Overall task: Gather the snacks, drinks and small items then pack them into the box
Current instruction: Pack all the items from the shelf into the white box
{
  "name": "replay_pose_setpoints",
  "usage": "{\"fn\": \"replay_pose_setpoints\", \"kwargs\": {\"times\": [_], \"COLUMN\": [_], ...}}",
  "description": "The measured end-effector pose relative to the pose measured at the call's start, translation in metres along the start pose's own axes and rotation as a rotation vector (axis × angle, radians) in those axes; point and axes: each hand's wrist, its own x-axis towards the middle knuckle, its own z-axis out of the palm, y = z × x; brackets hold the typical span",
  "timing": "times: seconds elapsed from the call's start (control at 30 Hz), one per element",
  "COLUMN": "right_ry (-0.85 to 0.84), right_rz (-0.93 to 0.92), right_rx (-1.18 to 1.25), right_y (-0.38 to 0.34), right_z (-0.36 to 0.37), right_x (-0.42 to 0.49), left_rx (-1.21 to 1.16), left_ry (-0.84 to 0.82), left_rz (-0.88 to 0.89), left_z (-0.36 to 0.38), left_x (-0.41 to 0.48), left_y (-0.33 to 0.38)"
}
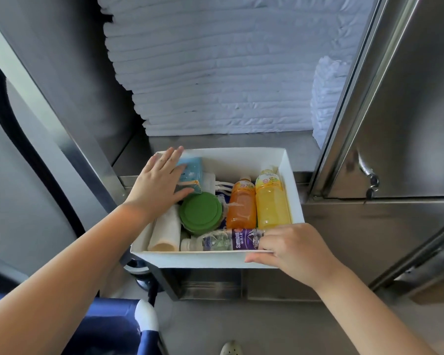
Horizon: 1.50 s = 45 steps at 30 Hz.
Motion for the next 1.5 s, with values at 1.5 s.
{"fn": "replay_pose_setpoints", "kwargs": {"times": [1.5], "right_ry": [0.028], "right_rz": [0.021], "right_rx": [0.008], "right_y": [0.000], "right_z": [0.000], "right_x": [0.000], "left_rx": [-0.397], "left_ry": [-0.080], "left_rz": [-0.124], "left_z": [-0.006], "left_x": [-0.035], "left_y": [0.046]}}
